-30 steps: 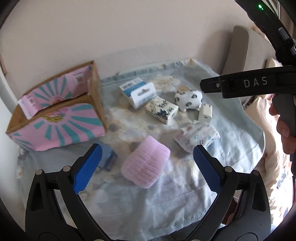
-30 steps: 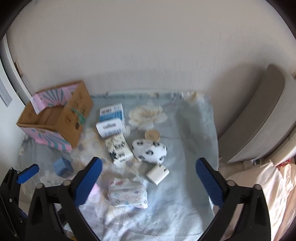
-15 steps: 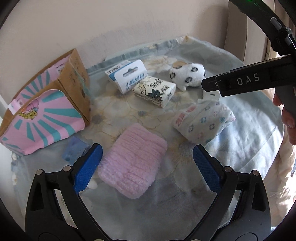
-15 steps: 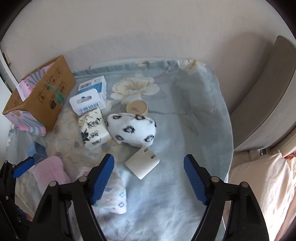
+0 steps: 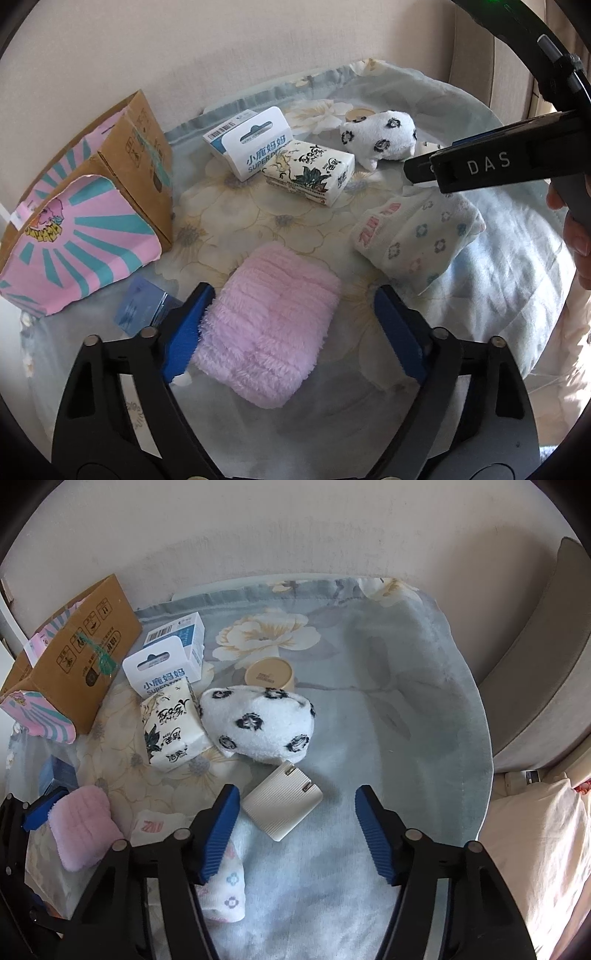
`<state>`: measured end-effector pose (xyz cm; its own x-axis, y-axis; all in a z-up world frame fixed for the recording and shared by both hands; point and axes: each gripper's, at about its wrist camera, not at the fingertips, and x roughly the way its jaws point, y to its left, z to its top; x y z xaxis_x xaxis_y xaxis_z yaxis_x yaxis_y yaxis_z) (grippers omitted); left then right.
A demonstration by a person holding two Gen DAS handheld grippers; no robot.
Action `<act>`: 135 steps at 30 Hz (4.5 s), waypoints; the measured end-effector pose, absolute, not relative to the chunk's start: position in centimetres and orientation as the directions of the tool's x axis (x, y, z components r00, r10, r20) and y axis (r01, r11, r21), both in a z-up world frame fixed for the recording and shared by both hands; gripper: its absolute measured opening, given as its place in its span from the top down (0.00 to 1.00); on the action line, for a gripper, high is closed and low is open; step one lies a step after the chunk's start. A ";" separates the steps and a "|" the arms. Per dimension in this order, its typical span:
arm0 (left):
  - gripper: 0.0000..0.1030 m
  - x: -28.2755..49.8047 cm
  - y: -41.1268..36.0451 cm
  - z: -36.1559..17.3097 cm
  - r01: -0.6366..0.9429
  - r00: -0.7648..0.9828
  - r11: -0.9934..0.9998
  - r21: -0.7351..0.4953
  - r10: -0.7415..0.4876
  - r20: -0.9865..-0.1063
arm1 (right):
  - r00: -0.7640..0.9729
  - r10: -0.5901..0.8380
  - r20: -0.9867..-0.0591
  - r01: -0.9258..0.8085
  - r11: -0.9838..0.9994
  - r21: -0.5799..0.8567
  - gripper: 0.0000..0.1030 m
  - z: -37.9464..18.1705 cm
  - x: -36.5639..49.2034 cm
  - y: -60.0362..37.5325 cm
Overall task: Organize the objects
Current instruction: 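Grasp the pink fuzzy towel with the left gripper while the right gripper grasps the white charger, then carry the towel and charger into the cardboard box and open both grippers, then withdraw both tools from the box back toward the remaining objects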
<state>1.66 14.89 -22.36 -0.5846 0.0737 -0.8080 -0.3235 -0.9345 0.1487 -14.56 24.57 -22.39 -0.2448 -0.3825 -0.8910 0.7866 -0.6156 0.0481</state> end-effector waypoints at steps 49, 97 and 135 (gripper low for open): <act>0.56 -2.6 4.8 -7.9 -0.177 -0.685 -0.979 0.101 0.049 -0.727 | -0.308 -0.431 -0.848 0.783 -0.621 0.031 0.60 -12.4 -13.9 22.9; 0.56 -14.3 -20.6 -11.9 -0.005 -0.533 -1.000 -0.006 0.008 -0.846 | -0.042 -0.441 -0.896 0.917 -0.374 0.142 0.60 -13.3 -2.8 -4.1; 0.00 -11.8 -17.6 -7.8 -0.020 -0.565 -0.999 -0.041 0.045 -0.824 | -0.088 -0.435 -0.896 0.902 -0.417 0.114 0.03 -10.8 -2.7 -1.1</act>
